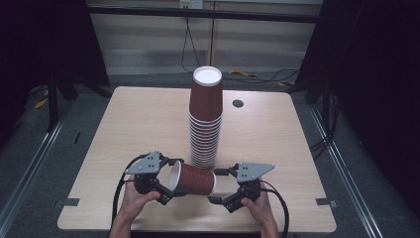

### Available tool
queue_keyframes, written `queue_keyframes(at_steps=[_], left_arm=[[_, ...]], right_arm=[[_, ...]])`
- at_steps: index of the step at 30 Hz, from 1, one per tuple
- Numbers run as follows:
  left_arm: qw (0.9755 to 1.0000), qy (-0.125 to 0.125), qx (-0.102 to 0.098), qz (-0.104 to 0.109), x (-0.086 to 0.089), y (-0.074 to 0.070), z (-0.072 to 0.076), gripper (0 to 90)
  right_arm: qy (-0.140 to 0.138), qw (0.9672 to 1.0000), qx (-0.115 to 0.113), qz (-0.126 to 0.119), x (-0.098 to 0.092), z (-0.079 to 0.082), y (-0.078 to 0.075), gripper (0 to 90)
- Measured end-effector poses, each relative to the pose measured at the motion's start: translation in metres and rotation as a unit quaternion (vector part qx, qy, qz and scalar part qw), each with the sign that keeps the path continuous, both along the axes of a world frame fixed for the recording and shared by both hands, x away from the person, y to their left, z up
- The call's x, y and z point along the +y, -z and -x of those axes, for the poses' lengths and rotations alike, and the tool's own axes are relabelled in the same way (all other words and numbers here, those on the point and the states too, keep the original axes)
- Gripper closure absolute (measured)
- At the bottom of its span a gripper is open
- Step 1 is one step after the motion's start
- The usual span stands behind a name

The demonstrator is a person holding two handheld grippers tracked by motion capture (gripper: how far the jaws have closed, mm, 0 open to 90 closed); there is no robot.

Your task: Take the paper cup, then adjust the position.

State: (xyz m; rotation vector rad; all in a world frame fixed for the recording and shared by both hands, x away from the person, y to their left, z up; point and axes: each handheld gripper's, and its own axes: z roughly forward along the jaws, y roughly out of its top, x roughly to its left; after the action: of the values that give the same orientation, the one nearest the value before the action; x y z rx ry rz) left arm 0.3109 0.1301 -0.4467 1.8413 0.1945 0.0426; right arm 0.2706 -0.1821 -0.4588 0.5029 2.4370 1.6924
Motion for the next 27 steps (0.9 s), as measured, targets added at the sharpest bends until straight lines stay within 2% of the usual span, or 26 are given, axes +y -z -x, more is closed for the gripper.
queue_keyframes(at_steps=[6, 14, 17, 19, 23, 25, 27], left_arm=[[0.9997, -0.022, 0.004, 0.004, 0.01, -0.001, -0.002, 8.6], [0.999, -0.041, 0.004, -0.015, 0.018, -0.003, -0.007, 8.5], [0.9987, -0.048, 0.003, -0.018, 0.02, -0.006, -0.008, 8.5], [0.9985, -0.051, 0.005, -0.018, 0.022, -0.007, -0.01, 8.5], [0.9974, -0.065, 0.009, -0.028, 0.024, -0.007, -0.013, 8.5], [0.9967, -0.072, 0.009, -0.037, 0.025, -0.007, -0.015, 8.5], [0.996, -0.078, 0.011, -0.044, 0.026, -0.006, -0.017, 8.5]], right_arm=[[0.025, 0.9996, -0.008, -0.002, -0.002, 0.001, 0.003, 13.5], [0.065, 0.9971, -0.038, -0.011, -0.006, 0.002, 0.006, 13.0], [0.103, 0.9932, -0.05, -0.02, -0.01, 0.004, 0.009, 12.9], [0.119, 0.9917, -0.044, -0.022, -0.013, 0.006, 0.012, 12.9], [0.144, 0.988, -0.047, -0.028, -0.017, 0.01, 0.017, 12.8], [0.165, 0.9851, -0.045, -0.022, -0.019, 0.011, 0.018, 12.8], [0.176, 0.9826, -0.053, -0.028, -0.021, 0.012, 0.02, 12.8]])
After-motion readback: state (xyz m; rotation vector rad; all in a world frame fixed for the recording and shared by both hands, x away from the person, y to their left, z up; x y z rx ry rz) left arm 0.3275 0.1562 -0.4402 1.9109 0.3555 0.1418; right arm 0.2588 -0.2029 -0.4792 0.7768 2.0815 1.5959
